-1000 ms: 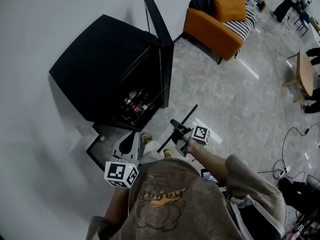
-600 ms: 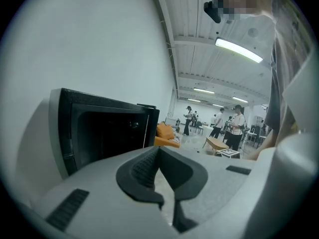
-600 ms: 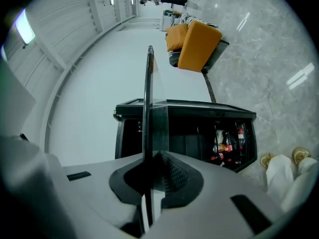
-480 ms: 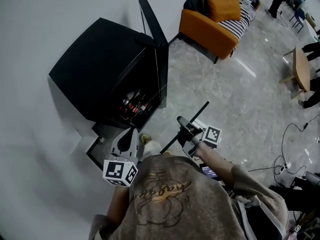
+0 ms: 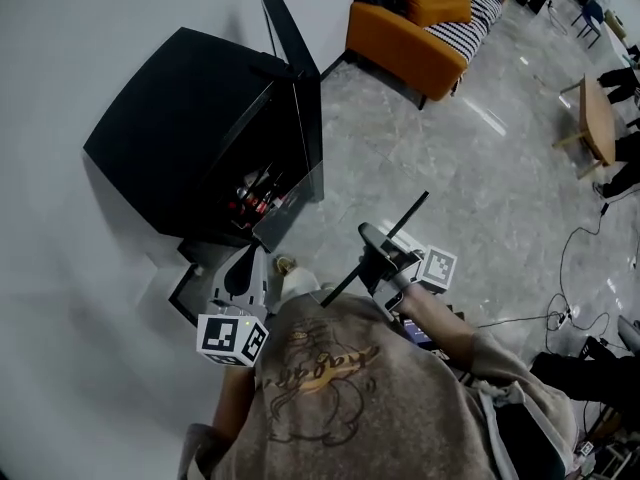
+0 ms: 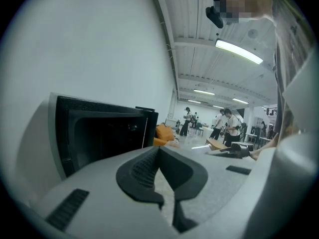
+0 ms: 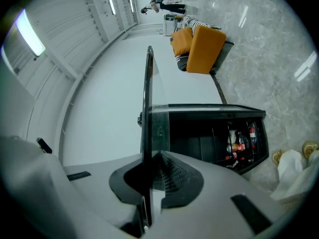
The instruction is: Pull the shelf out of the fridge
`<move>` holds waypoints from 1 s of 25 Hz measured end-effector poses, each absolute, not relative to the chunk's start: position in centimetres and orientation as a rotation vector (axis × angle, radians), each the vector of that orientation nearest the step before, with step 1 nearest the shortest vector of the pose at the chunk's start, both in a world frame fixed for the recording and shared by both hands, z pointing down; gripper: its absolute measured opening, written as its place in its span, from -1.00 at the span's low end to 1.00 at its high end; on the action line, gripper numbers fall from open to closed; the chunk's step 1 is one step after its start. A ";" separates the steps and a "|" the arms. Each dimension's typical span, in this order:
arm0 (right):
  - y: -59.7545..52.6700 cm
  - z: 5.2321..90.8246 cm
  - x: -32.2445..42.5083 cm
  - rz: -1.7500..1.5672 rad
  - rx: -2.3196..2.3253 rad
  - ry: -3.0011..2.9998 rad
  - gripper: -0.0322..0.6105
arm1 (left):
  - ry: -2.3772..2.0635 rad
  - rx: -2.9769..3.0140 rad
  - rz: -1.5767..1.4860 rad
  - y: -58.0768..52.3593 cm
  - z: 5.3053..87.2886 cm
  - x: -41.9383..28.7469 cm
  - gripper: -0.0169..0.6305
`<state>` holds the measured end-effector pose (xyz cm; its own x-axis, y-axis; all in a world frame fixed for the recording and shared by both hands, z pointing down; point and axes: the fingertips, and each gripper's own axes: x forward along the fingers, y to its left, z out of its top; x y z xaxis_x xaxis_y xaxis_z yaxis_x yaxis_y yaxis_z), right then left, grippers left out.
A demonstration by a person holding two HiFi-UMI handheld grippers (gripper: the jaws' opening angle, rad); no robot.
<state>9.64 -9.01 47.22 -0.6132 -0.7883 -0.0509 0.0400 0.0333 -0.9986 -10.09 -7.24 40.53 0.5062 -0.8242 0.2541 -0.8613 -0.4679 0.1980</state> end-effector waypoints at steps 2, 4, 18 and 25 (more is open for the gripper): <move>-8.9 46.3 10.3 -1.624 -0.765 1.676 -0.80 | -1.414 2.449 0.180 -7.2 40.6 -10.0 -0.93; -8.9 45.5 10.8 -1.605 -0.760 1.669 -0.80 | -1.414 2.447 0.180 -7.3 40.6 -10.0 -0.93; -8.6 42.8 11.7 -1.552 -0.658 1.680 -0.80 | -1.439 2.428 0.169 -6.9 40.4 -10.1 -0.93; -8.4 43.5 11.8 -1.548 -0.666 1.707 -0.80 | -1.437 2.410 0.173 -6.5 41.0 -10.7 -0.93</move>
